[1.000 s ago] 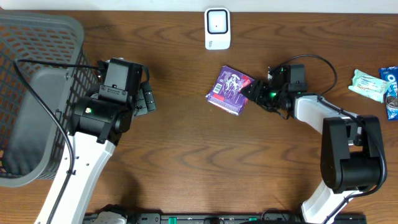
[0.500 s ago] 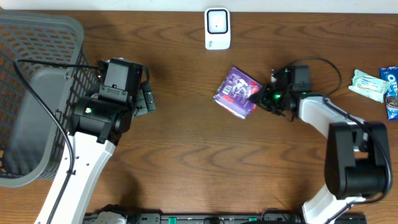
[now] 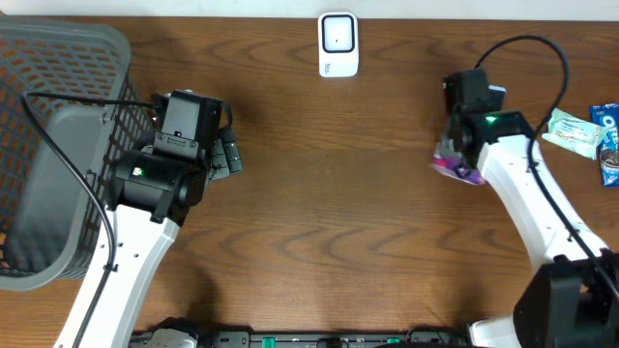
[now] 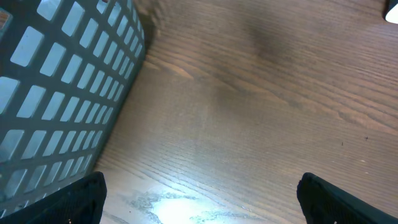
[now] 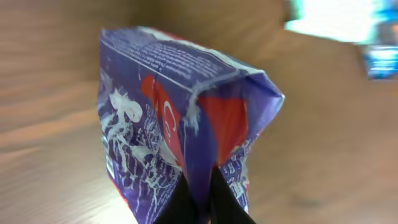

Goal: Scan the item barcode

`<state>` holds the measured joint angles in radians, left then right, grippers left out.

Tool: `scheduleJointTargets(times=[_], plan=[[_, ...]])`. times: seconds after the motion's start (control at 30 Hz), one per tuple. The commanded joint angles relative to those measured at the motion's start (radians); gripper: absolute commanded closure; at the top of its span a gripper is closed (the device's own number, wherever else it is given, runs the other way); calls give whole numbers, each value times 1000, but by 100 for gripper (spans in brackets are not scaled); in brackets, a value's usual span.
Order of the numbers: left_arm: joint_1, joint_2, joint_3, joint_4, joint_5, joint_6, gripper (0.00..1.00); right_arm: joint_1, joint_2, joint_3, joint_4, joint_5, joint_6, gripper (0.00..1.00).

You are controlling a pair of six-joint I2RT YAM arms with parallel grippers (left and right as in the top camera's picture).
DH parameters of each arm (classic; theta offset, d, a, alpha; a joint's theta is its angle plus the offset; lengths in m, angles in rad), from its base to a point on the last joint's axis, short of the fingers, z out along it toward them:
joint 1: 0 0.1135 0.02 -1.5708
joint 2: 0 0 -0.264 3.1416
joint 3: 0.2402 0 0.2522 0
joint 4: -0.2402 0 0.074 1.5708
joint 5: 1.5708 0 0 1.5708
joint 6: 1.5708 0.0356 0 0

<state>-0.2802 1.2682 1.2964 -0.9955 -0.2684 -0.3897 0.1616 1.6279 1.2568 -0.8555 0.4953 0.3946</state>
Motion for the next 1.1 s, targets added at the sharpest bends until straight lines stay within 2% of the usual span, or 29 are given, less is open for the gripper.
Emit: scheduleJointTargets(times=[0.0,0.17,0.3,0.47,0.6,0.7,0.9,1.03,1.07], plan=[[4,3,-2,-3,-13,-5,2,16,55,3,-1,240,-6,99],[4,3,-2,-3,-13,-5,2,50,161,3,32,191,-7,99],[4,3,-2,-3,-13,-5,2,150,239,4,73,61,-6,96],[4,3,-2,-3,-13,-5,2,272,242,24,177,-135,2,74],[4,3,-2,-3,-13,-5,2,330,242,121,200,-259,20,46],[4,3,-2,-4,-13,-5,2,335,242,246,146,-307,19,26],[4,3,-2,-3,-13,-5,2,219,242,480,-82,-299,-36,16],[4,3,-2,-3,-13,-5,2,71,243,498,-174,-368,-115,1],[4,3,-2,-3,-13,-5,2,21,247,493,-196,-423,-155,1]])
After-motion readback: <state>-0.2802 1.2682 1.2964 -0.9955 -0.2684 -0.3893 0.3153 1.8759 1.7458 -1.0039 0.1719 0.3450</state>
